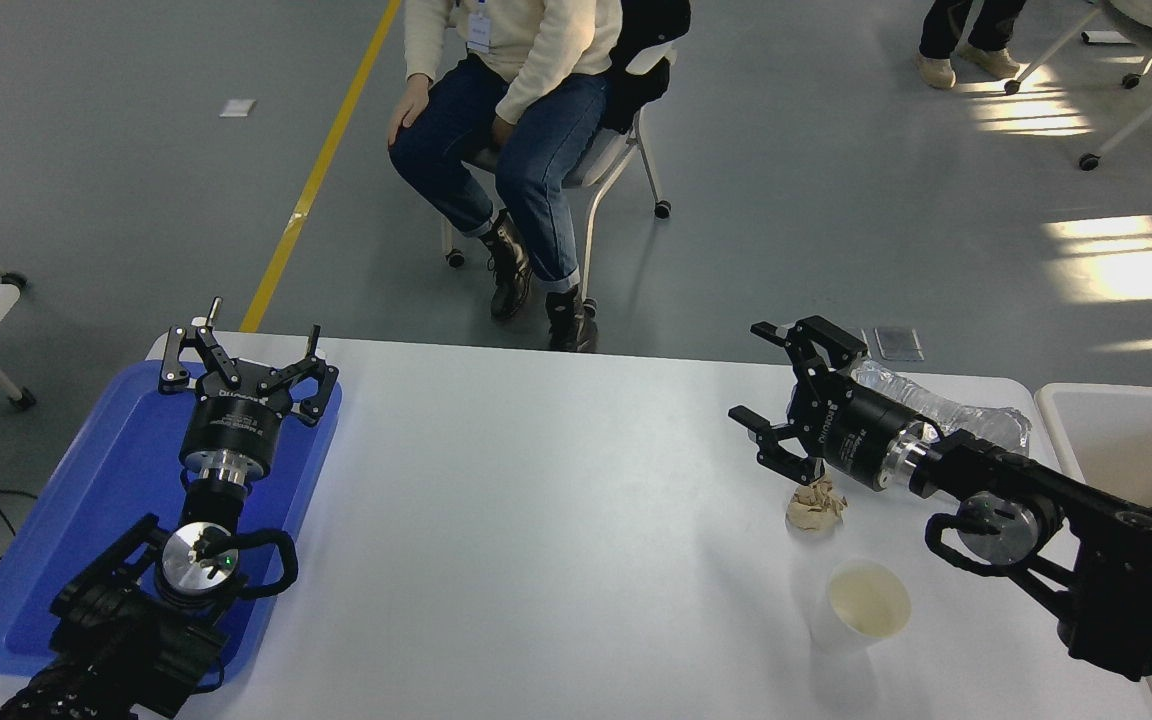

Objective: Pick up paper cup place in dustbin

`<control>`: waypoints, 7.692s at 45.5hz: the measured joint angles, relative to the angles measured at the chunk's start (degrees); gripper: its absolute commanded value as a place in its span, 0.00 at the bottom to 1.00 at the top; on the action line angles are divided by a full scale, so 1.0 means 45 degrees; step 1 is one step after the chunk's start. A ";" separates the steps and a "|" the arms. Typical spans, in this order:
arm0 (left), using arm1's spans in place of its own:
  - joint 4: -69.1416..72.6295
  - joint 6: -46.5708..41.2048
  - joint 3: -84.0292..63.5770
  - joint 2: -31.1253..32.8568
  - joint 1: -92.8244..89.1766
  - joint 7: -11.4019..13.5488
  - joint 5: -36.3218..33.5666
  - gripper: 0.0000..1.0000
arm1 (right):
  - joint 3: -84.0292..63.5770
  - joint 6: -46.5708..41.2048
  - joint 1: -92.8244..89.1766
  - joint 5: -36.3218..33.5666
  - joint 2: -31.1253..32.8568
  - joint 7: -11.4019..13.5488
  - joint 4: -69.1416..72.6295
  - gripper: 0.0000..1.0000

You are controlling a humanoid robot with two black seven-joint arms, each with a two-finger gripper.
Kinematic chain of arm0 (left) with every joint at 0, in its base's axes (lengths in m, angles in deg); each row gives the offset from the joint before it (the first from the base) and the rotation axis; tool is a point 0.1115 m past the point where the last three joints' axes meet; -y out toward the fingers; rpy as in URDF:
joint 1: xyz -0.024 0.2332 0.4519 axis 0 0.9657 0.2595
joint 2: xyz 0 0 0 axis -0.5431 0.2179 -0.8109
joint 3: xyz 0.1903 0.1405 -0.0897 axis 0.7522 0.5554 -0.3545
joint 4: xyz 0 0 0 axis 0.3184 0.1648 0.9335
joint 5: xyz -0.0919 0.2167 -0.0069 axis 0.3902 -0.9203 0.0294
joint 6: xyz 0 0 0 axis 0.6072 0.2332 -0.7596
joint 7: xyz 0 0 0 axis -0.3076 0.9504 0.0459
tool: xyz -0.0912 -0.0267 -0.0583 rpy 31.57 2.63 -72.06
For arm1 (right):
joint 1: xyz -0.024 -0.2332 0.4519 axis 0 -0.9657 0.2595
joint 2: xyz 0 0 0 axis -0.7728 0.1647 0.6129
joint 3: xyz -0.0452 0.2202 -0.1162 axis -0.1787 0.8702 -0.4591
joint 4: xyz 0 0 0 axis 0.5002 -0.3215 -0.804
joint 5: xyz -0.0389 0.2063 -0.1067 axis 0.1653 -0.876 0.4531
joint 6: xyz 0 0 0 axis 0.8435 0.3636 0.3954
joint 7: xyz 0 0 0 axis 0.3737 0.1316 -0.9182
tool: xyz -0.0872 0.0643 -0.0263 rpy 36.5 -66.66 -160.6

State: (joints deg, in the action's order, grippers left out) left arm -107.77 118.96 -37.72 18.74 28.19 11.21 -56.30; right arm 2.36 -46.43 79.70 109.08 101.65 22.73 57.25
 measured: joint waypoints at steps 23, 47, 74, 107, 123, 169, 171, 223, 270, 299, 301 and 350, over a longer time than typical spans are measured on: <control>0.0003 0.0003 0.0012 0.0000 0.0001 -0.0022 -0.0015 1.00 | -0.6055 0.0146 0.4047 0.1991 0.1327 -0.0005 0.0437 1.00; 0.0003 0.0003 0.0019 -0.0005 0.0001 -0.0023 -0.0019 1.00 | -1.1967 -0.0164 0.8597 0.3041 0.2659 -0.0023 0.2382 1.00; -0.0002 0.0002 0.0005 -0.0016 0.0018 -0.0036 -0.0032 1.00 | -1.7089 -0.0211 1.2999 0.3538 0.3180 -0.0026 0.4618 1.00; -0.0002 0.0002 0.0000 -0.0019 0.0039 -0.0039 -0.0038 1.00 | -2.0760 -0.1280 1.8689 0.3366 0.3227 -0.0100 0.8030 1.00; 0.0001 0.0002 -0.0001 -0.0019 0.0026 -0.0018 -0.0014 1.00 | -2.1007 -0.2576 2.0577 0.1637 0.2973 -0.0106 0.9043 1.00; 0.0002 0.0002 0.0000 -0.0019 0.0023 -0.0025 -0.0016 1.00 | -2.1725 -0.2669 2.0359 0.2656 0.1883 -0.0073 0.9296 1.00; 0.0002 0.0002 0.0000 -0.0020 0.0023 -0.0025 -0.0015 1.00 | -2.1726 -0.2518 2.0178 0.2678 0.1882 -0.0071 0.9297 1.00; 0.0002 0.0000 0.0000 -0.0020 0.0020 -0.0022 0.0000 1.00 | -1.7718 0.0990 1.0978 0.4889 0.1249 -0.0175 0.5023 1.00; 0.0002 0.0001 0.0000 -0.0020 0.0020 -0.0022 -0.0001 1.00 | -1.7412 0.1725 0.9356 0.5840 0.0796 -0.1570 0.3930 0.00; 0.0001 0.0001 0.0000 -0.0020 0.0021 -0.0022 -0.0017 1.00 | -1.7722 0.1769 1.0606 0.5790 0.1186 -0.1627 0.4691 0.00; 0.0001 0.0001 0.0000 -0.0020 0.0021 -0.0022 -0.0015 1.00 | -1.7888 0.1743 1.0997 0.5758 0.1266 -0.1627 0.4934 0.00; 0.0003 0.0002 0.0000 -0.0020 0.0020 -0.0023 -0.0018 1.00 | -2.1569 -0.1200 2.2418 0.3718 0.0805 -0.1551 0.9203 0.00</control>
State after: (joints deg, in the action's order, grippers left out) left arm -107.75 118.97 -37.72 18.65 28.28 11.10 -56.38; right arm -94.70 -51.83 180.58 125.81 105.28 15.75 98.67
